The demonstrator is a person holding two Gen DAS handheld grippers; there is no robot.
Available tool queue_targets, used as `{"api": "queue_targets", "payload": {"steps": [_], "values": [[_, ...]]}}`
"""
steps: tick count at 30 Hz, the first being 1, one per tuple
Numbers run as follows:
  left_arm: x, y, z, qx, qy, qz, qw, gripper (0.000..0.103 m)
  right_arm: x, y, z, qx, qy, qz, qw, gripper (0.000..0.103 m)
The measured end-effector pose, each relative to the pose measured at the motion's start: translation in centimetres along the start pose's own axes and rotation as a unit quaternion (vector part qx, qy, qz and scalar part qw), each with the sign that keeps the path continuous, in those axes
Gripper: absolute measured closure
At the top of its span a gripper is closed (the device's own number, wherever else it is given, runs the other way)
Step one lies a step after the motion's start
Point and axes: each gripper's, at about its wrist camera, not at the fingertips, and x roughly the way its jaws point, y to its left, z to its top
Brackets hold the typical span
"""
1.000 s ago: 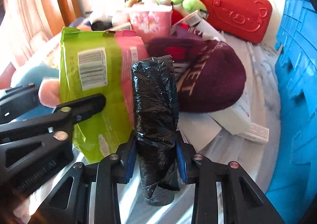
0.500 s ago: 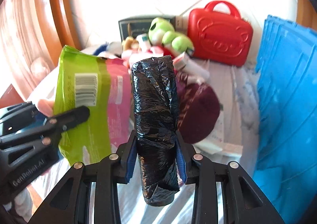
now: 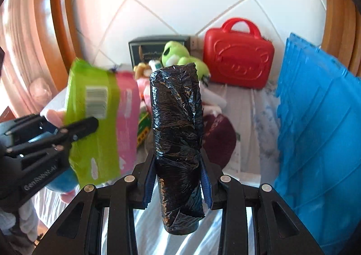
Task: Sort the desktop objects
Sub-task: 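Hold the black roll up with the right tool while the left tool reaches toward the pile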
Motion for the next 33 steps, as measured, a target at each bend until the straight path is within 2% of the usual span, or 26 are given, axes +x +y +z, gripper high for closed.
{"api": "queue_targets", "payload": {"steps": [2,5,8,12,15,18,21,23,25,26,27,33], "values": [[1.9,0.3,-1.7,-0.001,0.029,-0.001,0.9996,0.074,1.5,0.0,-1.0,0.003,0.024,0.001,1.000,0.069],[3.5,-0.5,-3.2,0.011,0.047,-0.010,0.9988,0.074,3.4,-0.1,-2.6,0.013,0.058,0.006,0.998,0.069],[4.6,-1.7,-3.5,0.027,0.060,-0.011,0.9978,0.059,4.7,-0.6,-4.0,0.023,0.081,0.005,0.996,0.069],[5.9,-2.9,-3.6,0.041,0.068,-0.018,0.9967,0.049,5.2,-1.6,-4.6,0.030,0.089,0.004,0.996,0.069],[7.3,-3.2,-3.1,0.051,0.070,0.007,0.9962,0.048,5.4,-2.2,-4.8,0.031,0.092,0.002,0.995,0.069],[9.1,-2.7,-2.7,0.044,0.086,0.013,0.9953,0.041,5.9,-2.6,-4.9,0.032,0.095,0.004,0.995,0.069],[11.6,-2.2,-2.4,0.033,0.111,0.008,0.9932,0.038,6.8,-2.8,-4.9,0.034,0.102,0.006,0.994,0.069],[12.5,-2.5,-2.2,0.043,0.114,0.014,0.9925,0.037,7.4,-3.0,-4.9,0.038,0.106,0.008,0.994,0.069],[13.3,-3.2,-2.0,0.057,0.114,-0.005,0.9918,0.035,8.1,-3.2,-4.7,0.039,0.110,0.011,0.993,0.069],[13.8,-3.6,-1.9,0.065,0.120,-0.008,0.9906,0.032,8.6,-3.3,-4.7,0.039,0.114,0.012,0.993,0.069],[14.3,-4.2,-1.8,0.075,0.122,-0.005,0.9896,0.023,8.9,-3.4,-4.7,0.039,0.117,0.012,0.992,0.069],[17.1,-4.8,-1.5,0.094,0.136,0.008,0.9862,0.004,10.4,-4.8,-5.0,0.054,0.128,0.002,0.990,0.069]]}}
